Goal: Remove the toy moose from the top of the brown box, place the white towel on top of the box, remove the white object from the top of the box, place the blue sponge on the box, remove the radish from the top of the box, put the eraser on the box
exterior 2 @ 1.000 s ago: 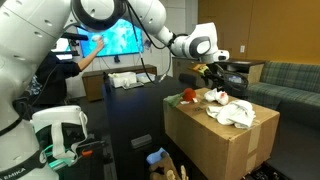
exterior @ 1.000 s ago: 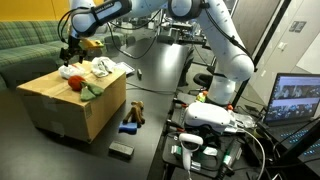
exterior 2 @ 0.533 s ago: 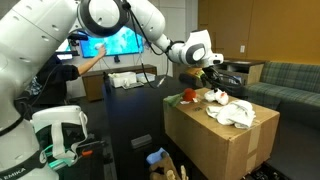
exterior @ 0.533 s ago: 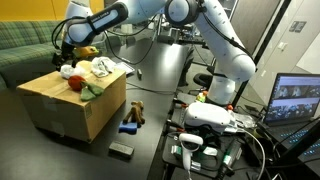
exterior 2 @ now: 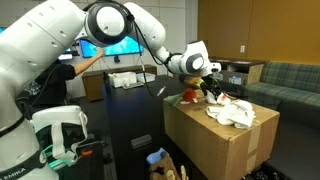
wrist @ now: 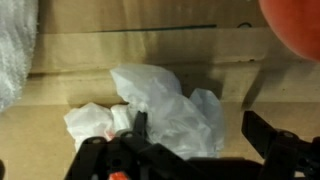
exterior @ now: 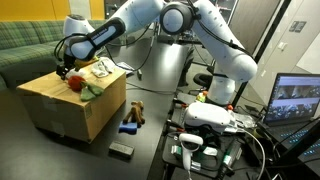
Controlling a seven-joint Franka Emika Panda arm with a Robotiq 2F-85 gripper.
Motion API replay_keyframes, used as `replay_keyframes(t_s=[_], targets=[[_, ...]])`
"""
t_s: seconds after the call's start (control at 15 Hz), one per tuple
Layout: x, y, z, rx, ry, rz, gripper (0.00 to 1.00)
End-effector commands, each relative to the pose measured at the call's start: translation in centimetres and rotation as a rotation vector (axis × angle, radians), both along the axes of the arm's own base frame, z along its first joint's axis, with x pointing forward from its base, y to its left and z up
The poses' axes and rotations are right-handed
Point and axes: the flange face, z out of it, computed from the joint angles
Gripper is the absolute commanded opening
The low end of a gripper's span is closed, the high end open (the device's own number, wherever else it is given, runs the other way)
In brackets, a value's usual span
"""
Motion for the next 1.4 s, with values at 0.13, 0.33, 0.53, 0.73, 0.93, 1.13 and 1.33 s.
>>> replay_keyframes(t_s=[0.13, 0.33, 0.53, 0.73, 0.93, 1.13, 1.33], targets=[[0.5, -0.2, 1.1, -0.043, -0.017, -0.012, 0.53], [0.4, -0.4, 1.2, -0.056, -0.019, -0.008, 0.3], [0.2, -0.6, 0.9, -0.071, -0.011, -0.007, 0.09], [-0.1, -0.9, 2.2, -0.071, -0.027, -0.015, 0.02], [-1.1, -1.3, 5.3, -0.068, -0.071, -0.031, 0.04], [-2.8, -2.6, 9.4, -0.075, -0.116, -0.066, 0.05], [-6.0, -4.4, 12.8, -0.103, -0.093, -0.091, 0.05]])
